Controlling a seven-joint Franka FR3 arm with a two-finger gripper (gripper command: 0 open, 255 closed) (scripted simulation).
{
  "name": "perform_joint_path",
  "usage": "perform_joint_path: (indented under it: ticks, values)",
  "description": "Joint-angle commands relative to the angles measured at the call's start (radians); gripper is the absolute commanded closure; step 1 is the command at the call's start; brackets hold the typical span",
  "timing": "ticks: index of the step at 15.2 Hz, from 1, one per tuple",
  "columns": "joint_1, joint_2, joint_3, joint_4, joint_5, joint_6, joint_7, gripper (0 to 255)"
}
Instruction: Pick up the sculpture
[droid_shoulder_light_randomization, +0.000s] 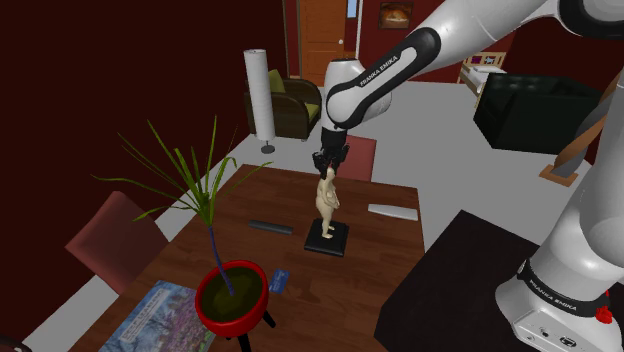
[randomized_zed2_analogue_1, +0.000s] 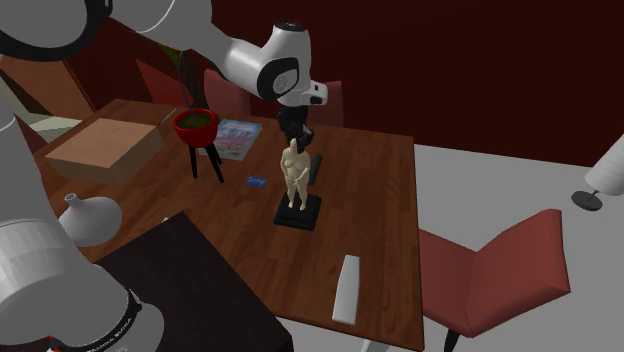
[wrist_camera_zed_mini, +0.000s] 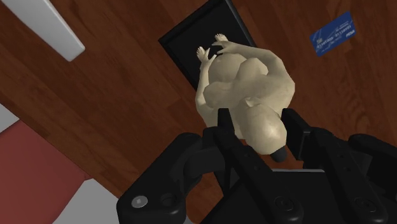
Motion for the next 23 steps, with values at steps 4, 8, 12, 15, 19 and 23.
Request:
perform_joint_path:
  ticks: [4,8,12,15,19,23]
  values:
    - [0.000,0.001,0.000,0.000,0.000,0.001,0.000,255]
    - [-0.001,-0.001,0.000,-0.002,0.000,0.002,-0.001,255]
    - [-0.001,-0.034,-0.001,0.013,-0.001,-0.046,0.002,255]
    - [-0.001,-0.056,-0.001,0.027,-0.002,-0.082,0.005,255]
    - [-0.002,-0.084,-0.001,0.048,-0.004,-0.131,0.008,255]
    - [-0.002,-0.109,-0.002,0.073,-0.005,-0.181,0.011,255]
